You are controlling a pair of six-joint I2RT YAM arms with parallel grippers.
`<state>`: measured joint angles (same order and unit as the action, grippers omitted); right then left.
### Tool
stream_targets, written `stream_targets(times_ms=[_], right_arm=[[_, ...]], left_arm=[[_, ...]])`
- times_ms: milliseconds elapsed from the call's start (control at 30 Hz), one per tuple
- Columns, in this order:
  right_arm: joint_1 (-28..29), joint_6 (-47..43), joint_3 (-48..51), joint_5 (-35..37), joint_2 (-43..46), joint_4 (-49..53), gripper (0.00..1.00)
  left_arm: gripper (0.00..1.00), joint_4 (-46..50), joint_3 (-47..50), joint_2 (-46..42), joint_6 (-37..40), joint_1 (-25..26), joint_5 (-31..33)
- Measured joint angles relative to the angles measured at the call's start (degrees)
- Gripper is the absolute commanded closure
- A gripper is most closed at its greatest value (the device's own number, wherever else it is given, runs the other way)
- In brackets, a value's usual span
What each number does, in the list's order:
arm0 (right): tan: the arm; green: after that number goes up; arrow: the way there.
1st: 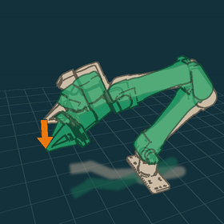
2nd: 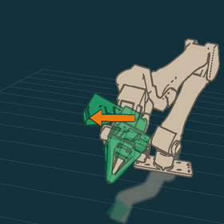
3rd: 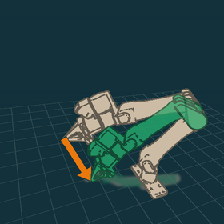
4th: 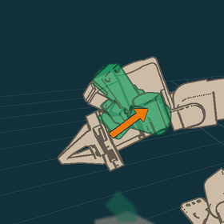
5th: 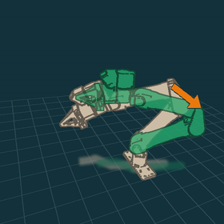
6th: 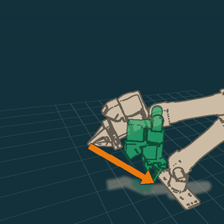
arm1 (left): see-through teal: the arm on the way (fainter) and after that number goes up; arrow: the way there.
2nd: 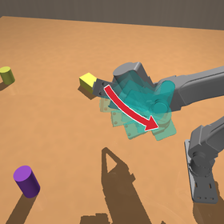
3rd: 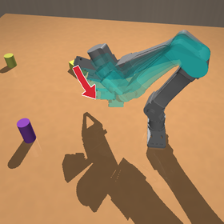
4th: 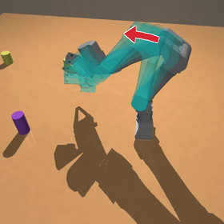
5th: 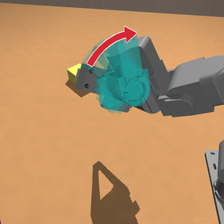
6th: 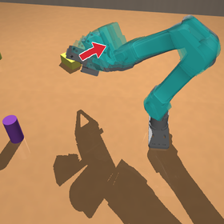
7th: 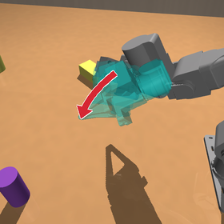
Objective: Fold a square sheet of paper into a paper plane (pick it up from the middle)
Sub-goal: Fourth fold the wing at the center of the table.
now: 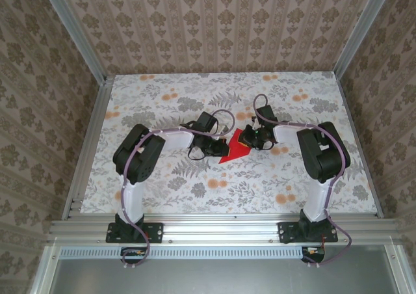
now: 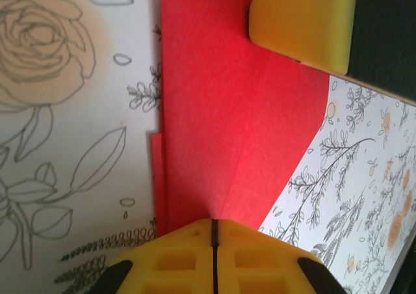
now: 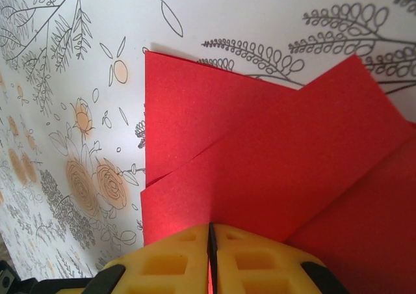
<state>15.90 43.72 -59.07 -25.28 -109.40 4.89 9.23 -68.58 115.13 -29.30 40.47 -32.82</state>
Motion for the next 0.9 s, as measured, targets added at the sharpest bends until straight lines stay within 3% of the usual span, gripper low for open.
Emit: stream_targets(times_ms=[67, 200, 467, 900], right_arm=[[0.00, 0.00, -0.55, 0.00, -0.28, 0.72, 0.89], [0.00, -0.02, -0.98, 0.00, -0.48, 1.40, 0.89], [0.00, -0.02, -1.27, -0.02, -0.70, 1.57, 0.89], [0.00, -0.02, -3.23, -0.02, -1.92, 3.15, 0.89]], left_arm=[[0.81, 0.70, 0.00, -0.92, -0.39, 0.00, -0.37], [0.79, -0.90, 0.00, -2.86, -1.31, -0.04, -1.44], [0.87, -4.55, 0.02, -2.54, -3.30, 0.02, -4.04], [0.91, -1.31, 0.35, 1.20, -2.69, 0.02, -2.78]])
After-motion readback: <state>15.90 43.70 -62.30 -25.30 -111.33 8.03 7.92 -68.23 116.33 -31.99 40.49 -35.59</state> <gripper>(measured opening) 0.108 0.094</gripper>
